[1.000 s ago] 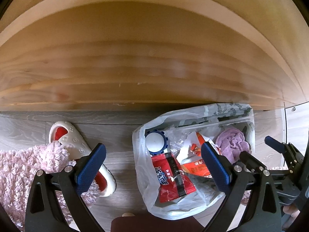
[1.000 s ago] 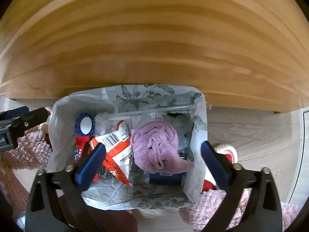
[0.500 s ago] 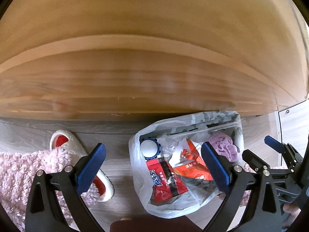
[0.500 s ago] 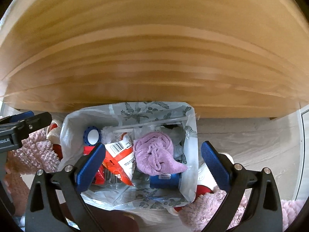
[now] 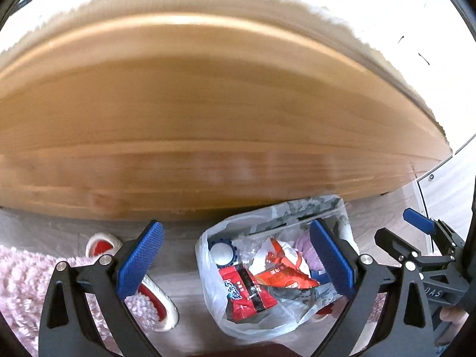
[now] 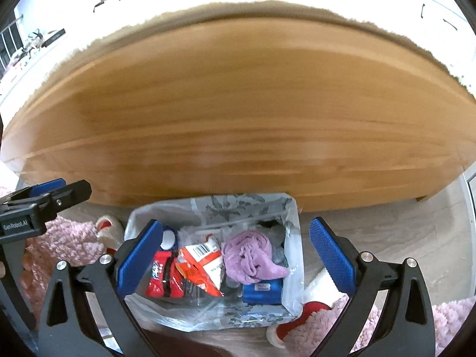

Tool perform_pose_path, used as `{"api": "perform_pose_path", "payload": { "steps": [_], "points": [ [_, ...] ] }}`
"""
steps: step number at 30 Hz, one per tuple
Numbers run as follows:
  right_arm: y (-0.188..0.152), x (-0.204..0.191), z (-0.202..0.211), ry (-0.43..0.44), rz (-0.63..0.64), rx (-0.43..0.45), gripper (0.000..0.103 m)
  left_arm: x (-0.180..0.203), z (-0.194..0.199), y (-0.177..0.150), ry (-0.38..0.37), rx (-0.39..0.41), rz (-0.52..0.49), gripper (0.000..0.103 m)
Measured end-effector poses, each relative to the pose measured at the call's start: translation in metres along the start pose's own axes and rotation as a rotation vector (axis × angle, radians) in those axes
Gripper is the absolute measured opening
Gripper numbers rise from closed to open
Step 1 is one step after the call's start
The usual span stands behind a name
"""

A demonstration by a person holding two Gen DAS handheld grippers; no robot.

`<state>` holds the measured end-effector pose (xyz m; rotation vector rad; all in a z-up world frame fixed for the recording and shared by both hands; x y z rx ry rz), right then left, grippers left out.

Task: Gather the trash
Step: 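Raise both open tools from the bin up toward the bed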

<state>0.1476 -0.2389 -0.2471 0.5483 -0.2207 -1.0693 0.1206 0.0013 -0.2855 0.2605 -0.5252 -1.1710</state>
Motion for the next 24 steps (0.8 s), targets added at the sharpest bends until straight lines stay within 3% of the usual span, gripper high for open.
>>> {"api": "perform_pose_path", "payload": {
  "steps": [9, 24],
  "points": [
    [0.022, -0.006, 0.032, 0.015, 0.012, 0.135, 0.095, 0.028, 0.049, 0.019, -0.026, 0.159, -0.108, 0.095],
    [0.063, 0.007, 0.086, -0.008, -0.024, 0.396, 0.095, 0.049, 0.091, 0.042, -0.065, 0.296, -0.14, 0.095]
  ]
}}
Point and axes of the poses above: each gripper's, at about its wrist camera, not at the fingertips, and z roughly against the way its jaws point, x to its right, y to its top, the point moved 3 cm from there along -z, roughly the way its jaws point, and after that the axes turned 3 degrees about z, right-handed, at the moved point
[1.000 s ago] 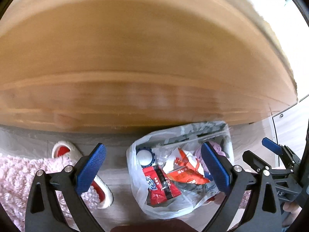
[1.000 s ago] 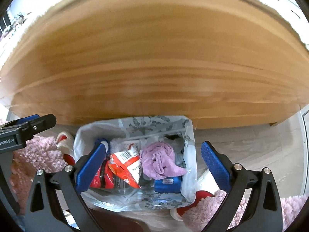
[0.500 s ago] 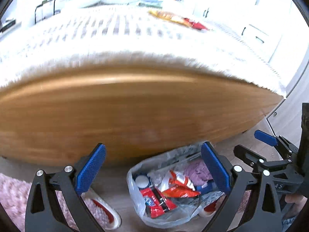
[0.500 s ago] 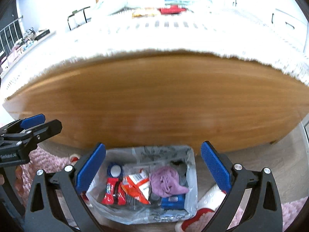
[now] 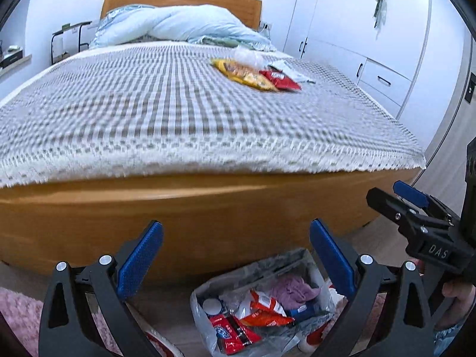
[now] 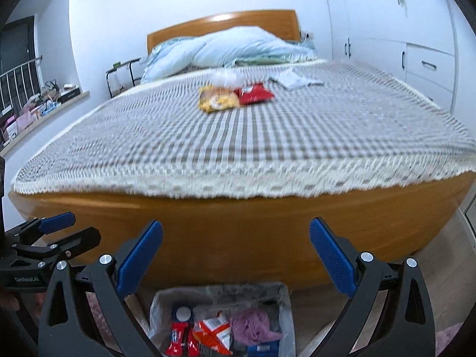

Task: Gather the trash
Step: 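Raise both open tools from the bin up toward the bed, then move both open tools toward the red packet and clear bag on the bed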

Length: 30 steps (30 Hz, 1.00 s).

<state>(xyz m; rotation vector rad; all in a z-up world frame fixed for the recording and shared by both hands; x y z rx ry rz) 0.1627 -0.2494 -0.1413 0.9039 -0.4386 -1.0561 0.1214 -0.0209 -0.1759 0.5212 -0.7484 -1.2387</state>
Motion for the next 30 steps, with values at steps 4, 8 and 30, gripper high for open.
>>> {"api": "perform_pose_path", "payload": {
  "steps": [4, 8, 30],
  "points": [
    [0.008, 0.003, 0.007, -0.027, 0.005, 0.049, 0.095, 0.004, 0.007, 0.012, -0.001, 0.036, -0.01, 0.095],
    [0.018, 0.006, 0.014, -0.032, -0.002, 0.091, 0.095, 0.006, 0.011, 0.021, -0.005, 0.061, -0.017, 0.095],
    [0.072, 0.015, 0.03, -0.076, -0.014, 0.291, 0.095, 0.014, 0.019, 0.065, -0.022, 0.173, -0.044, 0.095]
  ]
}}
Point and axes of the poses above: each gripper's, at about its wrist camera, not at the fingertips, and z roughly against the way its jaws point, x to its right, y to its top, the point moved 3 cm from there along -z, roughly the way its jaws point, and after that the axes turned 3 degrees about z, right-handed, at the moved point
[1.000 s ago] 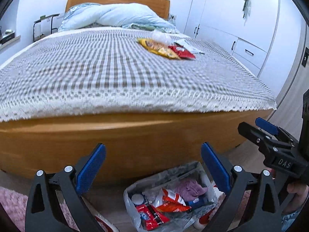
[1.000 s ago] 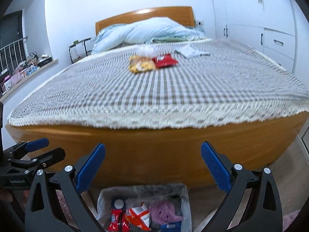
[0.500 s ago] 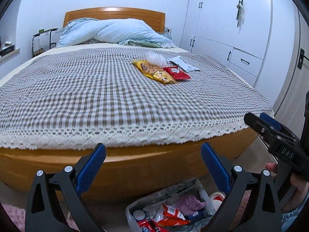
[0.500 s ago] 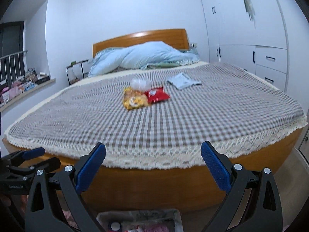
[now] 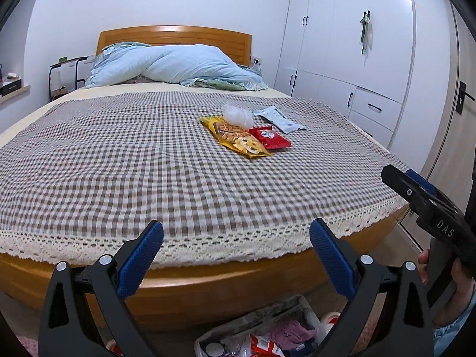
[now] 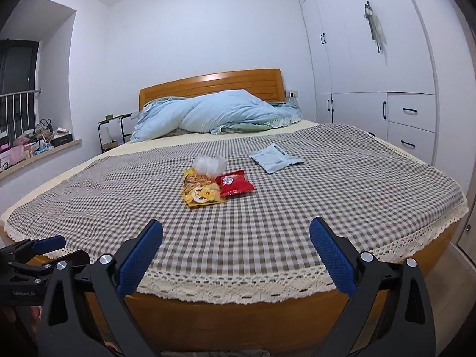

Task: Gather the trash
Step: 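Move both open tools toward the red packet and clear bag on the bed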

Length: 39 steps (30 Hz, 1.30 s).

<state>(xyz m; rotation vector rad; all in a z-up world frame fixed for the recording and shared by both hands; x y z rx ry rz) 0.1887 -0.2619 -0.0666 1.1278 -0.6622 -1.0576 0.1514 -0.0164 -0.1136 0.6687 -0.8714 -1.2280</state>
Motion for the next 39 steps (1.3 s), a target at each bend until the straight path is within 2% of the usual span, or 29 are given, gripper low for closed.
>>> {"api": "perform_pose_path", "payload": {
  "steps": [24, 33, 39],
  "points": [
    [0.011, 0.029, -0.039, -0.045, -0.012, 0.005, 0.095, -0.011, -0.039, 0.036, 0.004, 0.037, 0.004, 0.095],
    [0.02, 0.039, -0.057, -0.068, 0.013, 0.039, 0.095, -0.016, -0.057, 0.055, 0.0, 0.07, 0.027, 0.095],
    [0.03, 0.046, -0.075, -0.058, -0.017, 0.039, 0.095, -0.02, -0.07, 0.073, -0.001, 0.103, 0.041, 0.095]
  ]
}}
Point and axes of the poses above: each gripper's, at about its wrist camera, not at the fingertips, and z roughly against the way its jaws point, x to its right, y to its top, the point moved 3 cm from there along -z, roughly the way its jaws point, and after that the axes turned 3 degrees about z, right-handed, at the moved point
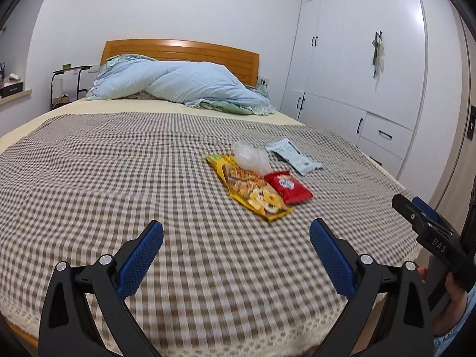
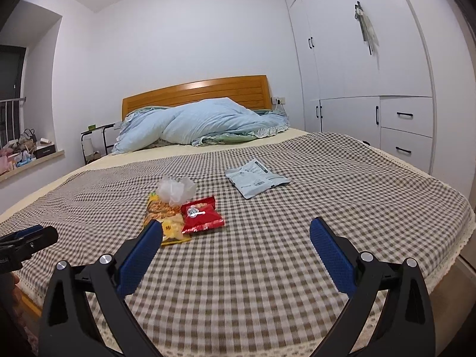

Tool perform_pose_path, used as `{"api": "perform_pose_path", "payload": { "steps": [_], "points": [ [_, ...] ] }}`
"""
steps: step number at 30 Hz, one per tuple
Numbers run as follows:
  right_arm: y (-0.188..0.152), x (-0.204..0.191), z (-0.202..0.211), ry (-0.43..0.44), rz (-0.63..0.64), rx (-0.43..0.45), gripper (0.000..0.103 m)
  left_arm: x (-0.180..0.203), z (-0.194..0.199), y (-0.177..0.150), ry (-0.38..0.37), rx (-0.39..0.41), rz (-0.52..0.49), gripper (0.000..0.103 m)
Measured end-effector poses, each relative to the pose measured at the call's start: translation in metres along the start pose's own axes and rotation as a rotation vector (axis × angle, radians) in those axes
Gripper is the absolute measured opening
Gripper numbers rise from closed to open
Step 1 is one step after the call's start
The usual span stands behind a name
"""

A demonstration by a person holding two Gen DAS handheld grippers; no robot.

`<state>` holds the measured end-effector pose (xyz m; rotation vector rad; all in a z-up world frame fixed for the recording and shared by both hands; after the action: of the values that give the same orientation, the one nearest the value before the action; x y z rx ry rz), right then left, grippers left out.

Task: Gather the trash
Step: 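Move both open tools toward the red packet and clear bag on the bed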

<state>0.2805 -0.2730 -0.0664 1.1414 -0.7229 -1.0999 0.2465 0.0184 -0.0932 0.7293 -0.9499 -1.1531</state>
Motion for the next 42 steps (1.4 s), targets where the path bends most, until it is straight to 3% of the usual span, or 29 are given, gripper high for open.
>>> {"api": "perform_pose_path", "payload": {
  "steps": [15, 23, 32, 42],
  "points": [
    [0.028, -0.001, -0.042, -0.001, 0.016, 0.017, 0.095, -0.014, -0.043, 0.036, 0.0, 0.03, 0.037, 0.095],
    [0.037, -0.013, -0.064, -0.024, 0.113, -0.008, 0.095, -0.019, -0.067, 0.052, -0.015, 0.011, 0.048, 0.095],
    [0.037, -0.014, -0.107, -0.032, 0.148, -0.126, 0.095, -0.016, -0.105, 0.06, -0.031, -0.059, 0.044, 0.095],
    [0.027, -0.035, -0.165, 0.021, 0.162, -0.333, 0.095, -0.02, -0.129, 0.066, -0.03, -0.111, 0.065, 0.095]
  ]
}}
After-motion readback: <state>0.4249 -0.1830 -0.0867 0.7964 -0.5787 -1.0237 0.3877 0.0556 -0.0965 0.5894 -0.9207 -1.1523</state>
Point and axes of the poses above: each gripper's, at about its wrist camera, not at the fingertips, and z roughly against the way its jaws point, x to its right, y to its top, the point moved 3 cm from there along -z, roughly the way its jaws point, and after that the axes turned 3 degrees about z, right-handed, at the moved point
